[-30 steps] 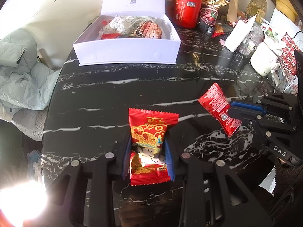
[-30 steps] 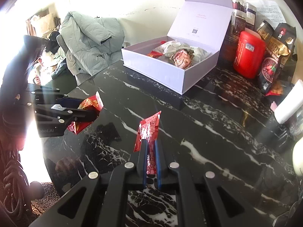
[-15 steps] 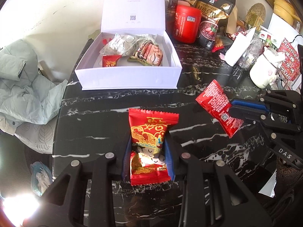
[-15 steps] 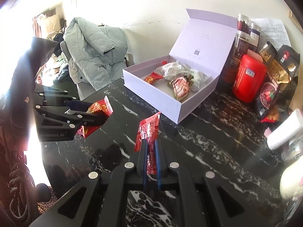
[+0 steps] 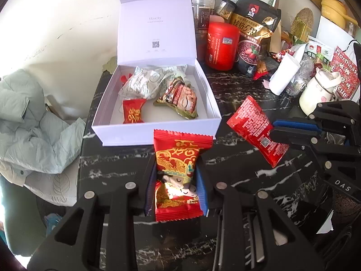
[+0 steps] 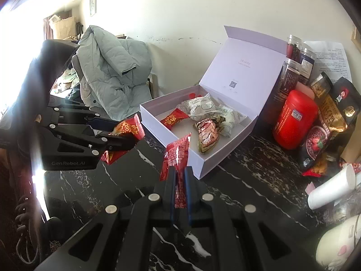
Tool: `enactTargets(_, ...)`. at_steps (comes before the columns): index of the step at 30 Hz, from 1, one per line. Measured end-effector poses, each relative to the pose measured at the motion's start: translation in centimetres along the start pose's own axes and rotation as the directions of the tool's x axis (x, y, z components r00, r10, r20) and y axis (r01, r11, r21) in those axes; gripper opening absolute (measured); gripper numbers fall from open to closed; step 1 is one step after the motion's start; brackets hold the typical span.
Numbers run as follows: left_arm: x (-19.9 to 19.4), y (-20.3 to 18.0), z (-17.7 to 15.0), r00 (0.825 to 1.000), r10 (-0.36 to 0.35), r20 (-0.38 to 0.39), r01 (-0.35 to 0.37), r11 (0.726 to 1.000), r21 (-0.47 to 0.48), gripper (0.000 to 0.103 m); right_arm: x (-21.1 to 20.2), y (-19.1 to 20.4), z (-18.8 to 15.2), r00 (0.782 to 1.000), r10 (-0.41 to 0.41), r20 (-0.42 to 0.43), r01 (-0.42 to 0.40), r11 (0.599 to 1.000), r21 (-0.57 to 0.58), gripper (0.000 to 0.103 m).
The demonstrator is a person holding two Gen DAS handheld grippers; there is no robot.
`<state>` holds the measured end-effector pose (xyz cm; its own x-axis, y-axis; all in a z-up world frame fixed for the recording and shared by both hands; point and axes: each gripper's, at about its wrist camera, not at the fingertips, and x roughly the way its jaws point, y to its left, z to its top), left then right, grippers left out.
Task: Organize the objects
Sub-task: 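Carry both red packets over the lavender box with both tools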
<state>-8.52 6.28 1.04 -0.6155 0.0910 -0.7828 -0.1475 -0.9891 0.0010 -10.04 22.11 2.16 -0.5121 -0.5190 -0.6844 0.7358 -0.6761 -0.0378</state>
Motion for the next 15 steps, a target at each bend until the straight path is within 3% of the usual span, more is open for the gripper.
enactTargets(10, 1.6, 1.2, 3.1, 1.000, -0.026, 0.013, 0.027, 1.000, -0.015, 0.030, 1.1, -2.1, 2.6, 0.999, -0.006, 0.034, 0.006, 1.000, 0.009, 0.007)
enactTargets(15, 2.8, 1.9, 4.4, 1.000, -0.005, 0.023, 0.006, 1.000, -0.022, 0.030, 2.2, -3.0, 3.6, 0.999, -0.004, 0.036, 0.003, 1.000, 0.015, 0.007)
